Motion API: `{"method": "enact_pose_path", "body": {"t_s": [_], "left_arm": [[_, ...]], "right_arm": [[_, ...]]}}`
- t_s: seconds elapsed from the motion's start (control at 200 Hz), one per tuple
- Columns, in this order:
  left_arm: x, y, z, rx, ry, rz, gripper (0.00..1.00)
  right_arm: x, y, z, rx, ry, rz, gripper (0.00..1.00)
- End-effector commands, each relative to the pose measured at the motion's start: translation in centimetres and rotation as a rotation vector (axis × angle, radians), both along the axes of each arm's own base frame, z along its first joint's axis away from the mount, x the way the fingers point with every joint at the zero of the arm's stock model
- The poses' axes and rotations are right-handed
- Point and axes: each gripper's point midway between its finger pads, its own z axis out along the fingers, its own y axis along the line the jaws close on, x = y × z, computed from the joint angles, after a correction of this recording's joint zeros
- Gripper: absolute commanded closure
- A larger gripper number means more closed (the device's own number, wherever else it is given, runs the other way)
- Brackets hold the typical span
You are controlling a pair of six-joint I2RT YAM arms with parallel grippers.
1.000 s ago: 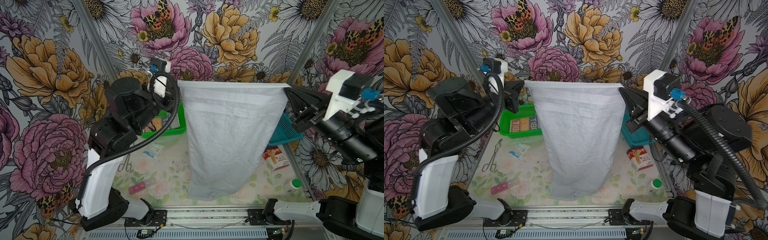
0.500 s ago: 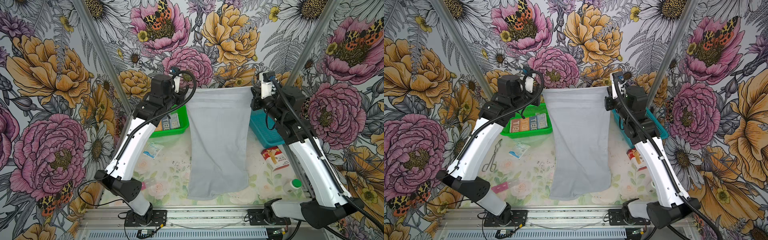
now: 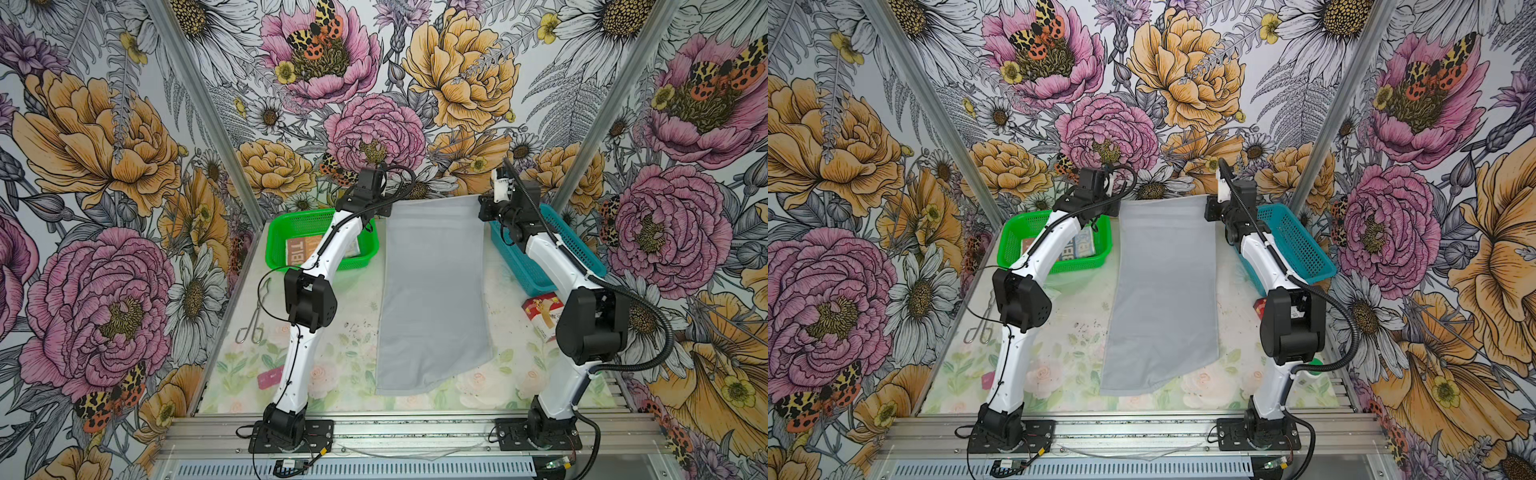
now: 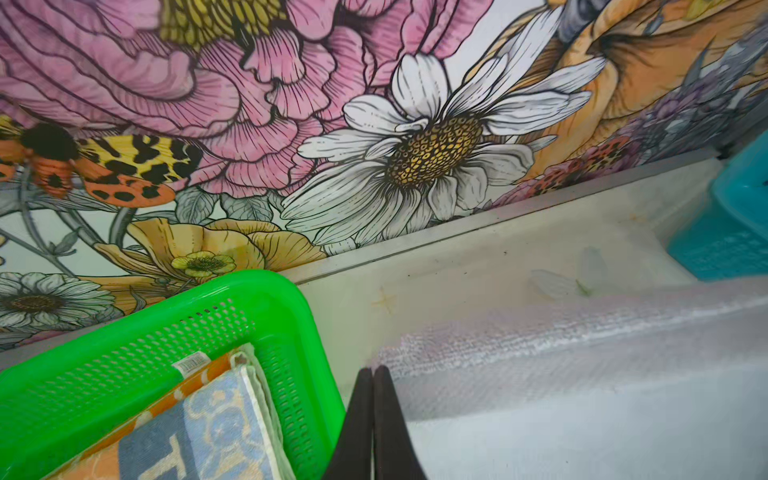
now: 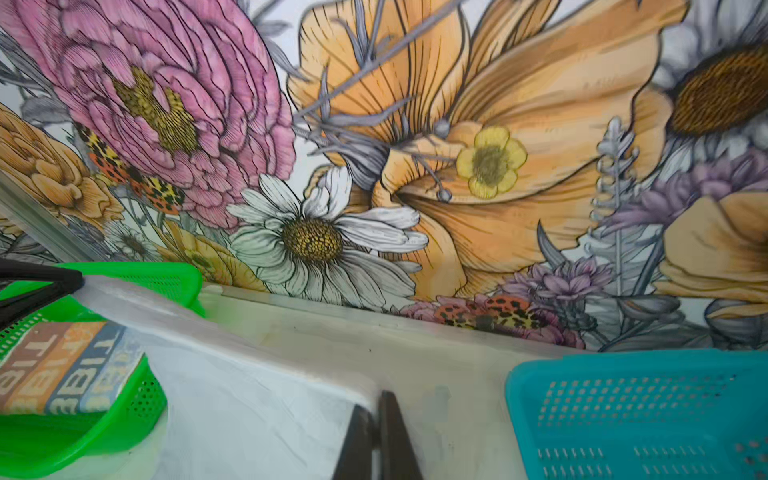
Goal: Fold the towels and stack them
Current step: 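Swing the hanging towel forward and lay it flat on the table with both grippers, then release the towel and move both grippers to its near corners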
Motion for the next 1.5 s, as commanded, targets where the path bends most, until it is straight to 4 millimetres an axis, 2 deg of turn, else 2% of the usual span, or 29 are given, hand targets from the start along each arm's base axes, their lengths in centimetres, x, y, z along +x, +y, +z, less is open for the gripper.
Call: {"method": "enact_pose_path", "body": {"t_s": [0.0,0.155,0.245,0.42,0.585,0.635,0.685,0.72,0.75,0.811,0.836,0.851,0.986,1.071,1.136,1.196,1.241,1.296,1.321,1.341,1.351,1.406,1.431,1.496], "left_arm": [[1.4,0.8,0.5,-0.016,-0.023,0.069,1.0],[3.0,1.3,-3.3,-0.012,0.003,0.117,1.0],[3.8,1.8,-5.5,-0.002,0.024,0.126,1.0],[5.4,3.2,-8.4,-0.029,0.034,0.153,1.0],[6.6,3.3,-8.9,-0.057,0.002,0.139,1.0],[7.2,2.7,-8.6,-0.082,-0.032,0.105,0.78],[7.8,1.7,-7.8,-0.118,-0.075,0.054,0.61],[8.1,1.2,-7.0,-0.137,-0.114,0.032,0.4],[8.4,1.0,-6.0,-0.148,-0.15,0.031,0.27],[8.6,1.0,-3.0,-0.175,-0.221,0.018,0.18],[8.6,1.1,-1.5,-0.183,-0.25,0.014,0.16],[8.5,1.0,-0.6,-0.186,-0.266,0.012,0.14],[6.6,1.5,6.4,-0.206,-0.333,-0.011,0.13],[4.2,1.1,9.2,-0.185,-0.315,-0.03,0.16],[1.9,1.0,10.4,-0.168,-0.255,-0.023,0.19],[-1.0,1.3,9.9,-0.154,-0.133,-0.008,0.23],[-3.3,1.2,9.0,-0.15,-0.032,-0.007,0.25],[-6.8,1.2,6.9,-0.103,0.121,-0.004,0.28],[-8.2,1.0,5.7,-0.06,0.185,0.0,0.3],[-9.3,0.8,5.4,-0.025,0.212,-0.008,0.31],[-10.1,0.7,5.0,0.0,0.235,-0.011,0.31],[-13.2,0.4,3.9,0.128,0.304,0.003,0.34],[-14.5,-0.1,3.3,0.179,0.331,-0.006,0.35],[-17.2,0.0,3.0,0.279,0.362,-0.014,0.34]], "right_arm": [[1.8,0.3,-0.2,0.05,-0.035,0.019,1.0],[3.9,0.1,-5.0,0.041,0.044,-0.002,1.0],[5.0,-0.2,-6.8,0.036,0.068,-0.016,1.0],[7.0,-0.3,-8.7,0.026,0.091,-0.032,1.0],[8.8,0.0,-9.8,0.015,0.105,-0.029,1.0],[9.4,-0.2,-9.8,-0.002,0.093,-0.041,1.0],[10.1,-0.6,-10.0,-0.026,0.081,-0.064,1.0],[10.6,-1.0,-9.8,-0.044,0.068,-0.087,0.9],[11.0,-1.4,-9.5,-0.056,0.055,-0.1,0.71],[11.5,-2.0,-8.5,-0.08,0.026,-0.13,0.35],[11.6,-2.3,-8.0,-0.088,0.015,-0.149,0.11],[11.7,-2.4,-7.8,-0.09,0.011,-0.157,0.03],[11.3,-1.8,-4.2,-0.117,-0.055,-0.131,0.01],[9.4,-1.4,-0.6,-0.126,-0.095,-0.127,0.01],[6.5,-0.8,1.7,-0.124,-0.101,-0.126,0.01],[2.6,0.0,4.0,-0.108,-0.096,-0.121,0.03],[-0.8,0.5,3.7,-0.091,-0.055,-0.127,0.05],[-4.9,0.8,3.2,-0.065,0.013,-0.138,0.07],[-6.9,0.8,1.9,-0.048,0.066,-0.15,0.08],[-8.3,0.8,1.4,-0.029,0.097,-0.154,0.08],[-9.0,0.8,0.4,-0.022,0.127,-0.154,0.08],[-12.9,0.6,-1.9,0.027,0.217,-0.159,0.1],[-14.6,0.3,-3.7,0.041,0.272,-0.175,0.13],[-18.8,0.0,-7.1,0.079,0.388,-0.193,0.17]]}}
